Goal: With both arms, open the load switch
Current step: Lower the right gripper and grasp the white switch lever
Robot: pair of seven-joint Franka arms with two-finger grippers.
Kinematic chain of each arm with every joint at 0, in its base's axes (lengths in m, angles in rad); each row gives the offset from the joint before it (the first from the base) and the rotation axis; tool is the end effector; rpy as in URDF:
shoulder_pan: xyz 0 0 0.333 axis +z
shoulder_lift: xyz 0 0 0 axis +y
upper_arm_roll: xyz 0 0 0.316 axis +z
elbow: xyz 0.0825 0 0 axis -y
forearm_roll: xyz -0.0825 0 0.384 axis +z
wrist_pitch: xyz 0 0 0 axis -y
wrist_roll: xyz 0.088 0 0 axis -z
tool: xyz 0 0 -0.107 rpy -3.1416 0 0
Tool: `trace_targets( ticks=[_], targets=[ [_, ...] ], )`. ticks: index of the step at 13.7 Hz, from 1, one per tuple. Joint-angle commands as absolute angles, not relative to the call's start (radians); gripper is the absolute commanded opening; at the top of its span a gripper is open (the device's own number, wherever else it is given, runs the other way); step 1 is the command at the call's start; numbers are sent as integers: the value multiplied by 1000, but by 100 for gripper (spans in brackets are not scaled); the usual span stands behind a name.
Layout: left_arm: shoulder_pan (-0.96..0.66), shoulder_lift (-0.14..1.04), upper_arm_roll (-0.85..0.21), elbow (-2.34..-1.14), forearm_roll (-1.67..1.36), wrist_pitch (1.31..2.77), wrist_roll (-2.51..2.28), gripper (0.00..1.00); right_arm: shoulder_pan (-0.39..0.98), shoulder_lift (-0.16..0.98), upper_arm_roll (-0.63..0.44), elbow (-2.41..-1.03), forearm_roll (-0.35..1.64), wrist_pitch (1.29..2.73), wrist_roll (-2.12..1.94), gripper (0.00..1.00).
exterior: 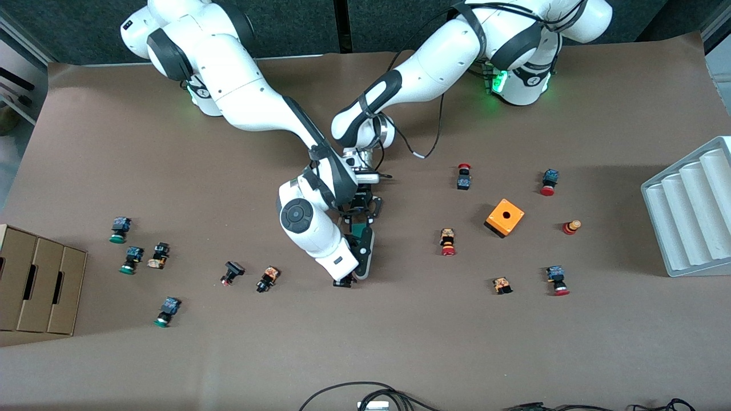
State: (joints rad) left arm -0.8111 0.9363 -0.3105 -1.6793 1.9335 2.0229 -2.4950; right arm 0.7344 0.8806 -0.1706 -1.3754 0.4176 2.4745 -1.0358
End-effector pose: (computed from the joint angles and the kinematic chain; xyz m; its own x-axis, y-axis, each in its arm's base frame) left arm 0.3459 -0.5559 0.0744 0.4065 0.0108 0.9136 -0.0021 -0.9999 0.0128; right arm 0.6227 0.4283 0.2125 0.1734 0.9459 0.2742 0.9756 -0.2030 0.0833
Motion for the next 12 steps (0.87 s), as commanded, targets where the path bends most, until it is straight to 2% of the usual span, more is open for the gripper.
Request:
trace_targets(
  ticks=[1,10,12],
  targets=[
    [-830,948,-301,-1683,1950,2010,-2519,47,750,887,-178,-1388,459,2488,-1035,56],
    [-830,948,-301,-1683,1950,2010,-2520,48,764,888,-175,-1407,460,2499,-1011,48],
    [-830,948,-301,-1683,1950,2010,-2520,47,772,887,-175,-1408,459,2502,-1009,42]
  ],
)
